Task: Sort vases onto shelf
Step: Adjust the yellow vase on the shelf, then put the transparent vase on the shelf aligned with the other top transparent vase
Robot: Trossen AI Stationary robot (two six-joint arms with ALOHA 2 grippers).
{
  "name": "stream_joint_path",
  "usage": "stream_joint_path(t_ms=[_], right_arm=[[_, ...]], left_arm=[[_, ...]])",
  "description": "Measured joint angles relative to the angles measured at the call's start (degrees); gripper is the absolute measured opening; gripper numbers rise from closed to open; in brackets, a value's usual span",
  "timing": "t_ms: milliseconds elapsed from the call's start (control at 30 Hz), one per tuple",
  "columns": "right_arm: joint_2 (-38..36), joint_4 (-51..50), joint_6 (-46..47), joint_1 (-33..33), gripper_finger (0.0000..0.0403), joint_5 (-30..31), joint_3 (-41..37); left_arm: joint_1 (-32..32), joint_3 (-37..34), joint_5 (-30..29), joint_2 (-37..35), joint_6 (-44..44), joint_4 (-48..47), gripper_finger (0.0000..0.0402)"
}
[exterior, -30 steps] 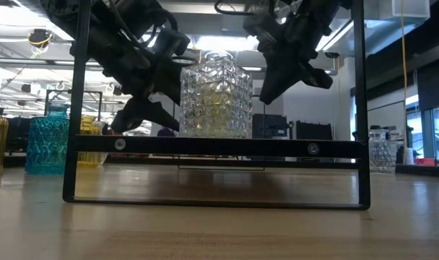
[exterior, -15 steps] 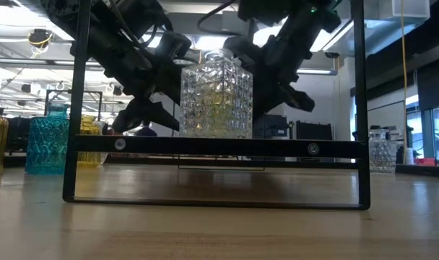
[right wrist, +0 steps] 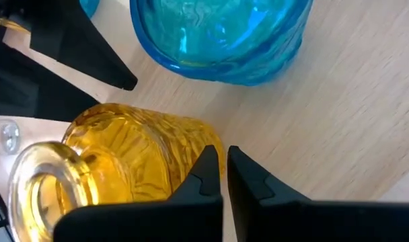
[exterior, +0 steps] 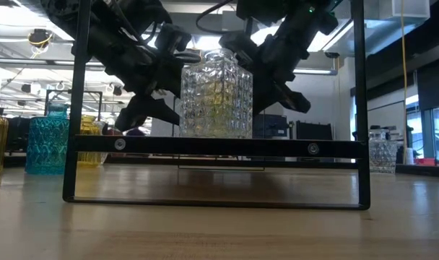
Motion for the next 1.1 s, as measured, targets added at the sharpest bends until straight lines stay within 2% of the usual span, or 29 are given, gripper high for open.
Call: stream_joint_path(t_ms=[400, 467, 567, 700, 800, 933, 1100], right_arm=[[0.0, -0.3, -1.2, 0.0, 0.0000, -3.1, 0.0], [-0.1, -1.8, -1.2, 0.0, 0.0000, -3.0, 0.1], [-1.1, -9.1, -2.6, 0.0, 0.0000, -2.6, 2.4], [-3.6, -22.2, -6.3, 0.0, 0.0000, 3.4, 7.6], [-5.2, -31.9, -8.4, -0.5, 0.0000, 10.6, 10.8], [-7.6, -44.1, -10.1, -3.2, 0.0001, 18.8, 10.7], [-11.6, -46.8, -12.6, -11.0, 0.0033, 17.0, 3.4]], left_arm=[[0.0, 0.0, -0.2, 0.0, 0.0, -0.2, 0.0149], [0.0, 0.0, -0.5, 0.0, 0.8, -0.6, 0.0149], [0.5, 0.0, -0.4, -0.7, 3.6, -3.7, 0.0149], [1.8, 0.0, -0.6, -2.4, 4.1, -9.2, 0.0149], [2.6, 0.0, -0.1, -4.4, 5.8, -10.8, 0.0149], [3.8, 0.0, -0.1, -7.6, 7.0, -12.3, 0.0149], [5.4, 0.0, 0.3, -11.2, 8.1, -13.1, 0.0149]])
